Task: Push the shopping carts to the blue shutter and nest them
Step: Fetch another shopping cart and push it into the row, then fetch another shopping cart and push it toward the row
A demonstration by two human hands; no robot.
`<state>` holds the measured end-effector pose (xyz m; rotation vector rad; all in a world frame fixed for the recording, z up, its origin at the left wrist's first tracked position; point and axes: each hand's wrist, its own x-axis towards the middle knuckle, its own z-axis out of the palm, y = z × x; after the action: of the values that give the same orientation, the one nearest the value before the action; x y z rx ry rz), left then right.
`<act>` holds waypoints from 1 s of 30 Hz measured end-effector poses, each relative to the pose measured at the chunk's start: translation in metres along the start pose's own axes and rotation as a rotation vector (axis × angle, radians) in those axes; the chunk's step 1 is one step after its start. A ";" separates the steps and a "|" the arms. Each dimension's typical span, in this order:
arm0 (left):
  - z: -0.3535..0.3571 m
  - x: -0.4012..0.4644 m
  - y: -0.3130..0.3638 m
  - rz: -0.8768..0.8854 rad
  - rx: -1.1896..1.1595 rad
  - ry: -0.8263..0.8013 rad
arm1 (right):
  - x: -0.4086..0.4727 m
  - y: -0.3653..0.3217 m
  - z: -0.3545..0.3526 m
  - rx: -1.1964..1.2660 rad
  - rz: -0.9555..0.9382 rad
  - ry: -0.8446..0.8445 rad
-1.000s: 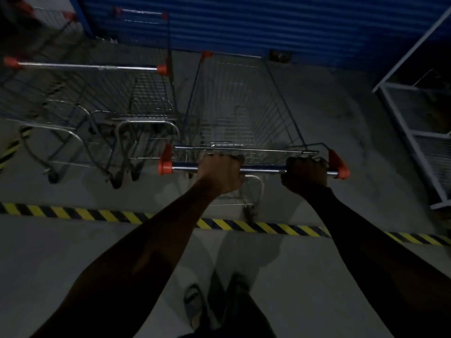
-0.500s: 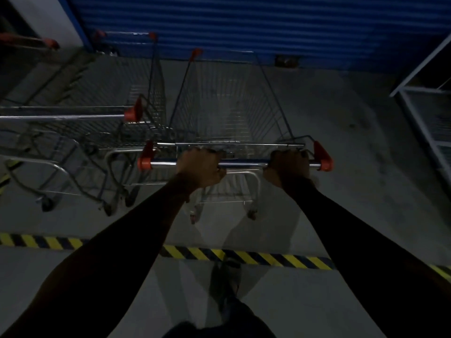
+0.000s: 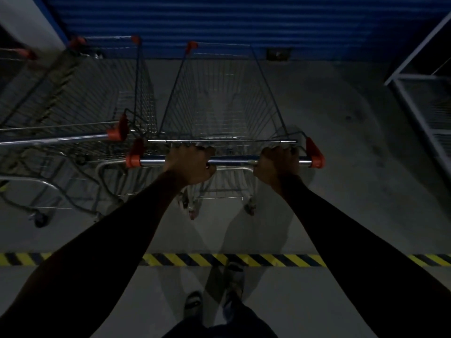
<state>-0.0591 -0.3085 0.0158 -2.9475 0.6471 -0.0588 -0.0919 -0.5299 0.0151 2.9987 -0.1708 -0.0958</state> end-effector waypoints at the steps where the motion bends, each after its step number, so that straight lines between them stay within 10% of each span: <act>1: 0.000 -0.003 -0.001 0.012 -0.008 0.001 | -0.003 -0.001 0.001 0.016 0.001 0.007; 13: -0.011 -0.065 0.012 0.330 -0.152 0.462 | -0.104 -0.026 -0.004 0.030 0.001 0.406; 30: -0.017 -0.166 0.237 0.896 -0.173 0.261 | -0.358 0.072 0.035 0.182 0.650 0.167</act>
<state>-0.3098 -0.4544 0.0006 -2.5148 2.0058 -0.3089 -0.4571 -0.5632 0.0107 2.9299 -1.1629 0.2470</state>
